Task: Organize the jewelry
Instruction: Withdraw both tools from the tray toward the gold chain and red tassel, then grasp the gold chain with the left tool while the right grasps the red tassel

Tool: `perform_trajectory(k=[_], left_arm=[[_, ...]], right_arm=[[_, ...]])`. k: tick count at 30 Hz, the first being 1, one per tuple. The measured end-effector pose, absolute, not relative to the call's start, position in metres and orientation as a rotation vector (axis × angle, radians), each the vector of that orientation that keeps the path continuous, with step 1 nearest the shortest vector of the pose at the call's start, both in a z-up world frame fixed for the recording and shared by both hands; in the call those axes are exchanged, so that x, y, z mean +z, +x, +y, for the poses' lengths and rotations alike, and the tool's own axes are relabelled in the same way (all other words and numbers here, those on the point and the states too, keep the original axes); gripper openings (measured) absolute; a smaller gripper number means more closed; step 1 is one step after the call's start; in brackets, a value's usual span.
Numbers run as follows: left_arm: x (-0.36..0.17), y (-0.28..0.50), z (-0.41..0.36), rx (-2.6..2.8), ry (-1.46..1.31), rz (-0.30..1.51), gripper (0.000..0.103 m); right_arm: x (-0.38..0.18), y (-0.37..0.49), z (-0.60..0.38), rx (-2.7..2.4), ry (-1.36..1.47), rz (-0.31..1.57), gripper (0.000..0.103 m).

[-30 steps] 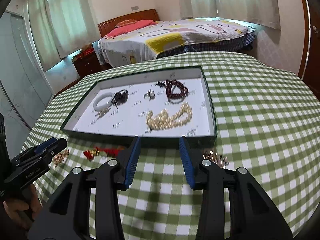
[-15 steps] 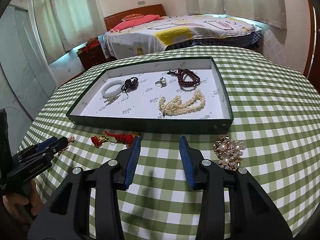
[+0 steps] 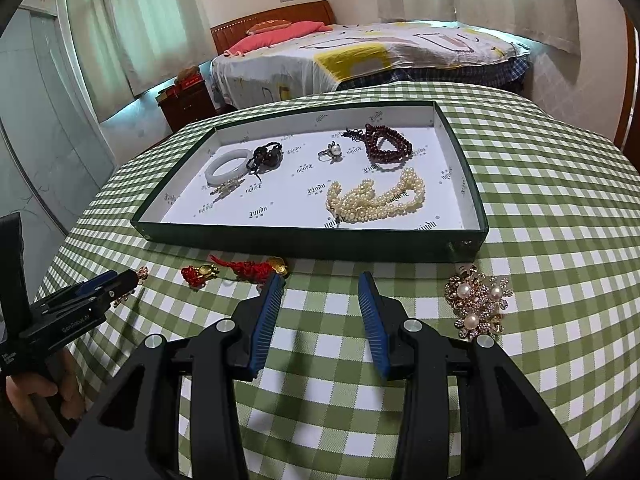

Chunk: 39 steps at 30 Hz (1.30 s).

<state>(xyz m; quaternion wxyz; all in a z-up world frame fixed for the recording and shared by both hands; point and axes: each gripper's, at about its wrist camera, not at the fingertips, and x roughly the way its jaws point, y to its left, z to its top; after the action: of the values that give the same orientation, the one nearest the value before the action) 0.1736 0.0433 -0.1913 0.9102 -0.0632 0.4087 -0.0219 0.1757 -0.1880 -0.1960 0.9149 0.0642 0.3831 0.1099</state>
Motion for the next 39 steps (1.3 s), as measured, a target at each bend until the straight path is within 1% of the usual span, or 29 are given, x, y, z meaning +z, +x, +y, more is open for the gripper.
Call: perform_trajectory(k=[9, 11, 13, 14, 15, 18, 25, 39], left_arm=[[-0.193, 0.169, 0.044, -0.046, -0.108, 0.846, 0.051], [-0.194, 0.169, 0.043, -0.051, -0.106, 0.843, 0.043], [-0.194, 0.169, 0.041, -0.046, -0.087, 0.84, 0.03], [-0.195, 0.169, 0.041, -0.043, -0.083, 0.838, 0.027], [-0.195, 0.169, 0.041, -0.04, -0.079, 0.837, 0.021], [-0.195, 0.169, 0.042, -0.041, -0.084, 0.827, 0.014], [-0.194, 0.168, 0.037, -0.043, -0.055, 0.813, 0.012], [-0.173, 0.173, 0.044, -0.015, -0.079, 0.744, 0.011]], right_arm=[[-0.198, 0.176, -0.184, 0.235, 0.131, 0.797, 0.039], [-0.198, 0.177, -0.184, 0.236, 0.132, 0.796, 0.039], [-0.198, 0.176, -0.184, 0.235, 0.131, 0.796, 0.039], [-0.198, 0.176, -0.184, 0.235, 0.131, 0.796, 0.039], [-0.198, 0.177, -0.184, 0.236, 0.132, 0.797, 0.039], [-0.198, 0.176, -0.184, 0.238, 0.131, 0.796, 0.039], [-0.197, 0.177, -0.178, 0.249, 0.125, 0.795, 0.039], [-0.199, 0.189, -0.147, 0.312, 0.085, 0.799, 0.039]])
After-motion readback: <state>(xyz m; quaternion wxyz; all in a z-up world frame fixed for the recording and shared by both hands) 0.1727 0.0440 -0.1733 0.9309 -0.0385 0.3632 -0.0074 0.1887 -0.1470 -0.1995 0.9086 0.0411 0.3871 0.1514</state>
